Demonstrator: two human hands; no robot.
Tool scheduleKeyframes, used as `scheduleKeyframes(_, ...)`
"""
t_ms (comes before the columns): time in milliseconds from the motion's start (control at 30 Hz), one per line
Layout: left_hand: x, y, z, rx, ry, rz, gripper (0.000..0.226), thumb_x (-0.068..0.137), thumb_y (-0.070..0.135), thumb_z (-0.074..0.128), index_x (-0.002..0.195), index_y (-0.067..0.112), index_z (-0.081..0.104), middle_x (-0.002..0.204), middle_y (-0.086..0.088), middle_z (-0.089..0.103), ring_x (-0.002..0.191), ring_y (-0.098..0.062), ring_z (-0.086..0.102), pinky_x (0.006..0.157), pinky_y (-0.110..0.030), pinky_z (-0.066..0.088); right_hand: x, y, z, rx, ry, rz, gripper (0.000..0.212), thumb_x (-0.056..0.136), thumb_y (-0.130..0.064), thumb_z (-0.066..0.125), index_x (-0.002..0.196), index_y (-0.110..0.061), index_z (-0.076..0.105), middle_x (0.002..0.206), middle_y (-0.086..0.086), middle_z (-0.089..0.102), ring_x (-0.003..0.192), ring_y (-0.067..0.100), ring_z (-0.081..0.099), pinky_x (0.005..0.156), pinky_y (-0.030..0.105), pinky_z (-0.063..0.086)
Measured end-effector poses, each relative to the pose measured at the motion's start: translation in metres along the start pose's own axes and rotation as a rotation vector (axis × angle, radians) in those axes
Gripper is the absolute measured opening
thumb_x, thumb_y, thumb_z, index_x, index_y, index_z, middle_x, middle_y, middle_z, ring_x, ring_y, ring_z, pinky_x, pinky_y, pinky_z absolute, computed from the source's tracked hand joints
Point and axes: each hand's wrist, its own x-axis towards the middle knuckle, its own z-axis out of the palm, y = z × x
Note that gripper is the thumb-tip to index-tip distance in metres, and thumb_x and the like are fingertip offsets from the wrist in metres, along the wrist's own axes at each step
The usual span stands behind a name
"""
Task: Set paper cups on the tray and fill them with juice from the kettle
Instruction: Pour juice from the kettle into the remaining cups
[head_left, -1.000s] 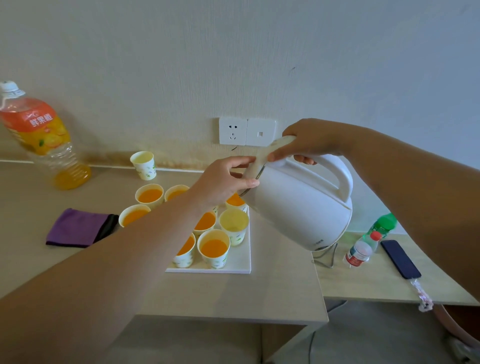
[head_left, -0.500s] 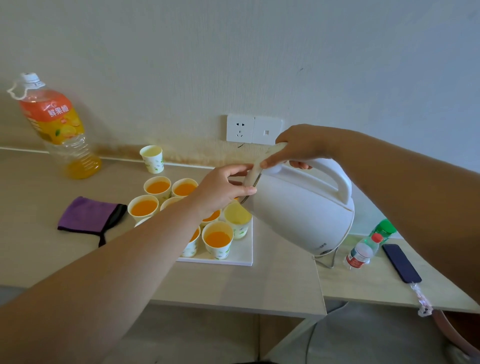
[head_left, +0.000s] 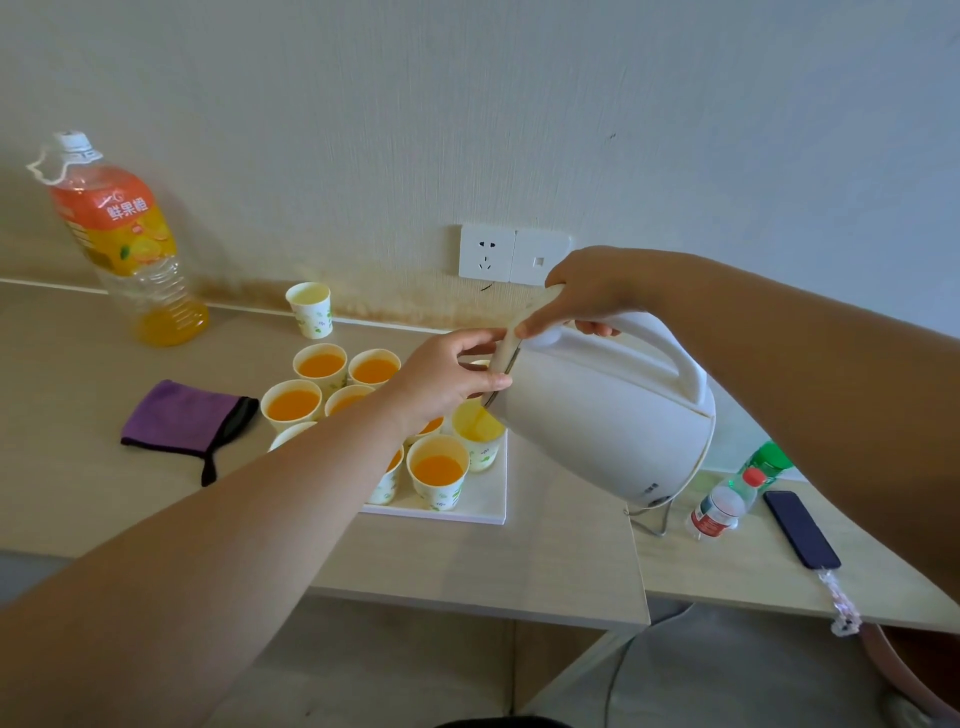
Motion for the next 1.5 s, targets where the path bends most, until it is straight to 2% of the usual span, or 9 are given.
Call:
scheduleKeyframes(333,0.004,0.002,-0.005,-0.014,0.009,0.008,0.054,0.078,0.007,0.076,0.126,0.026,0.058,0.125,0.002,0.063,0.113,-0.015,0.061,0.097,-0.036,0.051,0.003,-0.005,-0.008,-0.044,0.004,-0.010,0.045,0.076,-0.063,0.064,0.074,-0.020,0.050,0.061,0.002,0.063,0.055,0.017,0.059,0.065,0.029,0.045)
scheduleKeyframes(467,0.006,0.002,-0.005,-0.013,0.000,0.012,0.050,0.077,0.009,0.077,0.116,0.037,0.060,0.123,0.005,0.063,0.113,-0.017,0.061,0.099,-0.039,0.050,0.003,-0.004,-0.010,-0.046,0.002,-0.011,0.051,0.076,-0.063,0.064,0.080,-0.012,0.058,0.061,0.002,0.063,0.054,0.018,0.059,0.064,0.028,0.045)
scheduleKeyframes(600,0.007,0.002,-0.006,-0.019,0.002,0.021,0.052,0.078,0.008,0.077,0.121,0.033,0.060,0.124,0.004,0.063,0.115,-0.017,0.060,0.099,-0.039,0.050,0.003,-0.005,-0.012,-0.064,-0.002,-0.002,0.052,0.076,-0.063,0.063,0.080,-0.011,0.059,0.060,0.002,0.062,0.055,0.018,0.058,0.068,0.029,0.045)
scheduleKeyframes(833,0.009,0.002,-0.005,-0.004,0.005,0.028,0.050,0.073,0.014,0.080,0.111,0.043,0.062,0.124,0.006,0.064,0.115,-0.018,0.060,0.100,-0.041,0.048,0.002,-0.005,-0.014,-0.066,-0.001,0.010,0.050,0.075,-0.062,0.064,0.075,-0.012,0.059,0.056,0.001,0.060,0.056,0.019,0.058,0.069,0.030,0.047)
scheduleKeyframes(1000,0.011,0.004,-0.005,0.001,0.006,0.033,0.054,0.076,0.013,0.078,0.124,0.031,0.061,0.123,0.007,0.064,0.113,-0.016,0.061,0.099,-0.039,0.050,-0.001,-0.006,-0.016,-0.075,0.002,0.005,0.050,0.078,-0.061,0.063,0.080,-0.010,0.060,0.058,0.002,0.060,0.056,0.019,0.058,0.070,0.030,0.048)
scheduleKeyframes(1067,0.011,0.006,-0.004,-0.002,0.010,0.037,0.054,0.076,0.012,0.078,0.123,0.031,0.061,0.123,0.008,0.063,0.113,-0.016,0.061,0.099,-0.039,0.049,-0.003,-0.006,-0.017,-0.077,0.001,0.005,0.051,0.078,-0.060,0.063,0.082,-0.009,0.061,0.060,0.003,0.061,0.056,0.019,0.058,0.069,0.029,0.048)
scheduleKeyframes(1200,0.009,0.007,-0.004,0.005,0.004,0.038,0.050,0.076,0.015,0.079,0.113,0.042,0.062,0.123,0.009,0.063,0.115,-0.016,0.060,0.101,-0.040,0.048,-0.003,-0.007,-0.017,-0.090,-0.005,0.008,0.054,0.078,-0.061,0.062,0.087,-0.008,0.064,0.063,0.004,0.062,0.056,0.019,0.058,0.071,0.030,0.049)
scheduleKeyframes(1333,0.007,0.007,-0.002,-0.056,-0.007,0.031,0.053,0.078,0.009,0.076,0.123,0.030,0.061,0.115,0.014,0.063,0.111,-0.014,0.062,0.098,-0.037,0.051,-0.004,-0.008,-0.019,-0.101,-0.008,0.010,0.052,0.078,-0.062,0.063,0.081,-0.011,0.060,0.059,0.001,0.060,0.056,0.018,0.058,0.073,0.031,0.049)
scheduleKeyframes(1500,0.005,0.009,-0.002,-0.054,0.002,0.035,0.053,0.078,0.010,0.077,0.124,0.030,0.061,0.116,0.013,0.064,0.112,-0.014,0.061,0.097,-0.035,0.051,-0.005,-0.009,-0.020,-0.115,-0.008,0.015,0.055,0.078,-0.062,0.062,0.087,-0.008,0.063,0.061,0.002,0.061,0.056,0.018,0.059,0.067,0.028,0.045)
